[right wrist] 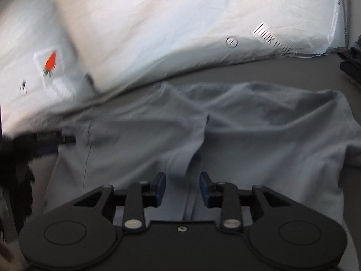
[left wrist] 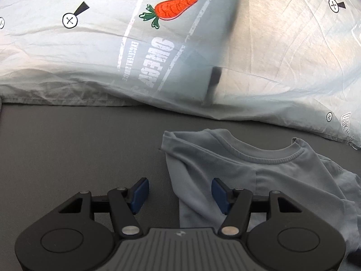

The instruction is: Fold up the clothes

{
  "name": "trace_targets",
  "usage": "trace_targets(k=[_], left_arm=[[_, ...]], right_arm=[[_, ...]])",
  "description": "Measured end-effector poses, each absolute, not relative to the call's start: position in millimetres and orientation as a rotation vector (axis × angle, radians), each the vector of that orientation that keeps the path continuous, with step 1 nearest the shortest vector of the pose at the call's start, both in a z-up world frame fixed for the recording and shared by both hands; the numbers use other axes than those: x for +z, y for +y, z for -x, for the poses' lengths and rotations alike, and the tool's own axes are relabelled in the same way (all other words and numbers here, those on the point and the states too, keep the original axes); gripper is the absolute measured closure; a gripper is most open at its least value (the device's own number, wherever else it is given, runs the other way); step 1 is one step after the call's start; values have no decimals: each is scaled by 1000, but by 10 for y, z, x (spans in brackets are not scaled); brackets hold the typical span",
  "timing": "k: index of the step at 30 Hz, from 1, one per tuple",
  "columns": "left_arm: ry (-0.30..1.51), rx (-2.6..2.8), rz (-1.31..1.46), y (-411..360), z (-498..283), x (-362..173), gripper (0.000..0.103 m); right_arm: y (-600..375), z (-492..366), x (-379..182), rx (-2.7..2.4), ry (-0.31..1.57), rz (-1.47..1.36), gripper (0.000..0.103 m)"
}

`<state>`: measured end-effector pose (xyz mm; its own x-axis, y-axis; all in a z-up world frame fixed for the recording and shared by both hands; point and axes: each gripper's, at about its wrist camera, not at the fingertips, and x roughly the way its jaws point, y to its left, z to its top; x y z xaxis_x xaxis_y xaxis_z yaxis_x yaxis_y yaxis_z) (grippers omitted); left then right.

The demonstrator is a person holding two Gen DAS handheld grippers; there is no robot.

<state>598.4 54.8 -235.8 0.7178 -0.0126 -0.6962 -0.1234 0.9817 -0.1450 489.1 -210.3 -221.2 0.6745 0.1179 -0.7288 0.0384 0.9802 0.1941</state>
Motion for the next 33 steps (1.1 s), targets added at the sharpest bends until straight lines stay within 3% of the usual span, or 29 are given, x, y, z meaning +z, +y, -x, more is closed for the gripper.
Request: trace_targets(k=[5, 8, 15, 28, 33], left_arm=[[780, 56, 151, 422, -5750, -2284, 39], [783, 39, 122, 294, -5581, -2163, 33], [832, -37, 115, -202, -5320, -2037, 33], [1016, -17, -74, -1243, -5538, -2396, 29], [1016, 24, -53, -1259, -5644, -2451, 16]], right_arm=[[-1958, -4559, -2197, 3, 835, -78, 71], [-2115, -4413, -2093, -39, 809, -151, 69], [-2853, -4233, -1935, -182, 727, -291, 60], [-4252, -4785, -2196, -313, 668, -369, 56], [-4433, -5148, -2349, -237, 691, -322, 56]])
